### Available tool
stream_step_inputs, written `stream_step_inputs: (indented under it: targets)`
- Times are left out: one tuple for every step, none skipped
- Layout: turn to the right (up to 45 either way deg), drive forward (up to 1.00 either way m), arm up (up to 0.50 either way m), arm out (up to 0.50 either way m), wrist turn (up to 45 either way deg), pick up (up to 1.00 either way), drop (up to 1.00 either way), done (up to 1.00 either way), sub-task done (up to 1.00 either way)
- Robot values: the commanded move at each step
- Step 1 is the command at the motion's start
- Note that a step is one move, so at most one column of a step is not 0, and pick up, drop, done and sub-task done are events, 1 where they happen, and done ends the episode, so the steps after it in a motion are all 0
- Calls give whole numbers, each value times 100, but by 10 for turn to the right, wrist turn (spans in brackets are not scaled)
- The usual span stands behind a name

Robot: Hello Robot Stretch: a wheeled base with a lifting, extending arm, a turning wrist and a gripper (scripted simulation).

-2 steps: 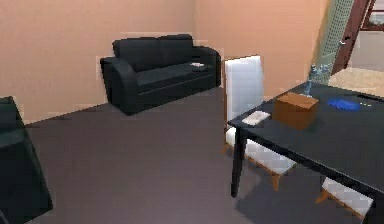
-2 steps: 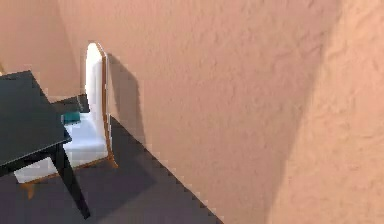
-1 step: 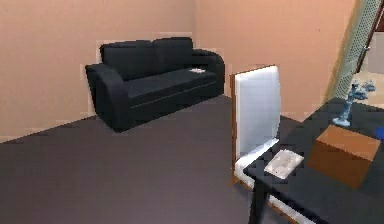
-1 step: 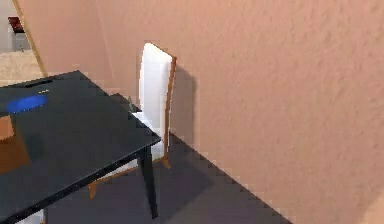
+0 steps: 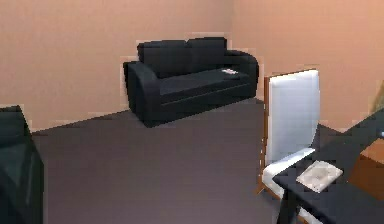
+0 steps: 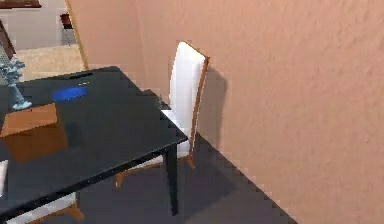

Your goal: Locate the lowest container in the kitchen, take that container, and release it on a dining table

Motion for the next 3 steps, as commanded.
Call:
stream_step_inputs:
  targets:
    - [0, 75, 0, 0, 0, 0, 0, 0, 0]
    - [30, 0, 0, 0, 0, 0, 0, 0, 0]
    - [-450, 0, 0, 0, 0, 0, 0, 0, 0]
